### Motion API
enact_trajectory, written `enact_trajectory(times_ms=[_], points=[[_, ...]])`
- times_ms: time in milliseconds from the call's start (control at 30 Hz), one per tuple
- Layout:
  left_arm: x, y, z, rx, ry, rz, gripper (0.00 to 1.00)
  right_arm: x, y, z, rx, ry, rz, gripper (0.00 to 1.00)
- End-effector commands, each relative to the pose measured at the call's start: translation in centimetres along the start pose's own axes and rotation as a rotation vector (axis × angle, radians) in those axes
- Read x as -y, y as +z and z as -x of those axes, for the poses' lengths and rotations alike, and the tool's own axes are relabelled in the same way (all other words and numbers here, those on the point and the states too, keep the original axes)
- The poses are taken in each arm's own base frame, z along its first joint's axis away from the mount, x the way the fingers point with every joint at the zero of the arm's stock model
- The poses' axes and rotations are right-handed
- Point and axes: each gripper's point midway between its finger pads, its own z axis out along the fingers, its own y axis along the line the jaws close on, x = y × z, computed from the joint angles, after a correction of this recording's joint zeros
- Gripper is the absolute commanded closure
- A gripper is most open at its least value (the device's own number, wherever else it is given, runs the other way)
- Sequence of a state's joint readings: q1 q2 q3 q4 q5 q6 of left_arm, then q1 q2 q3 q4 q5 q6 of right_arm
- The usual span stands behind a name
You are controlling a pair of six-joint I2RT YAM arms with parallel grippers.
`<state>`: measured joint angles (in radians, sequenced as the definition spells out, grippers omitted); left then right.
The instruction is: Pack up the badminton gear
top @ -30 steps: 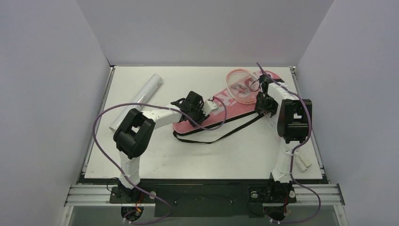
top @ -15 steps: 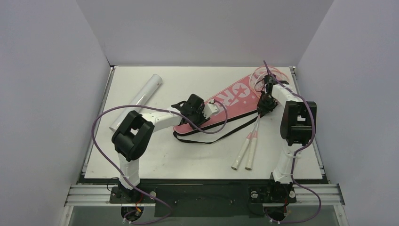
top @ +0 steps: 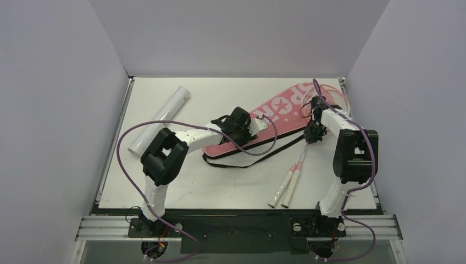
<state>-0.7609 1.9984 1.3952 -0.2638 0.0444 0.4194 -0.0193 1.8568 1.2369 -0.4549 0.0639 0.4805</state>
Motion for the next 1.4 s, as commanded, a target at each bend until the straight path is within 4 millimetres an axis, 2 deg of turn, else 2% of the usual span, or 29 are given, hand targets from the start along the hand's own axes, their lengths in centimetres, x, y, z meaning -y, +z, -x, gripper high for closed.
enact_trajectory(times_ms=[0,200,333,533,600,700,800,867,933,1000,1033,1100,1200,1367], points=[[0.4,0.6,2.4,0.039,0.052,-0.002,0.45,1.5,-3.0,0.7,0.102,0.060,-0.017,1.00],[2.2,0.8,1.8,0.034,0.075,-0.054,0.40,3.0,-4.0,-0.1,0.137,0.083,-0.048,1.00],[2.1,1.1,1.1,0.011,0.081,-0.047,0.39,3.5,-4.1,-0.4,0.140,0.094,-0.063,1.00],[3.2,-0.6,2.3,0.061,0.078,-0.100,0.34,4.8,-3.8,-1.0,0.135,0.106,-0.101,1.00],[3.6,-0.3,1.9,0.046,0.086,-0.107,0.34,4.8,-3.7,-1.1,0.132,0.113,-0.098,1.00],[3.7,0.0,1.6,0.023,0.092,-0.112,0.33,4.8,-3.5,-1.2,0.128,0.118,-0.092,1.00],[2.9,0.5,1.4,0.013,0.093,-0.064,0.35,4.8,-3.6,-1.2,0.130,0.118,-0.090,1.00],[2.3,0.8,1.3,0.007,0.092,-0.036,0.39,4.8,-3.6,-1.2,0.131,0.120,-0.090,1.00],[1.9,0.9,1.3,0.007,0.091,-0.016,0.47,4.8,-3.6,-1.2,0.131,0.118,-0.093,1.00],[1.6,0.9,1.4,0.010,0.082,-0.004,0.61,5.0,-3.5,-1.3,0.130,0.117,-0.102,1.00],[1.6,0.9,1.5,0.013,0.073,-0.002,0.73,5.2,-3.4,-1.4,0.129,0.118,-0.108,1.00],[1.3,0.7,1.7,0.021,0.059,0.006,0.87,5.5,-3.2,-1.5,0.125,0.124,-0.121,1.00],[0.9,0.2,2.3,0.039,0.036,0.022,0.96,6.1,-2.9,-1.7,0.124,0.138,-0.140,1.00],[-0.6,-0.6,2.7,0.051,0.001,0.090,1.00,6.9,-2.7,-2.0,0.123,0.161,-0.163,1.00]])
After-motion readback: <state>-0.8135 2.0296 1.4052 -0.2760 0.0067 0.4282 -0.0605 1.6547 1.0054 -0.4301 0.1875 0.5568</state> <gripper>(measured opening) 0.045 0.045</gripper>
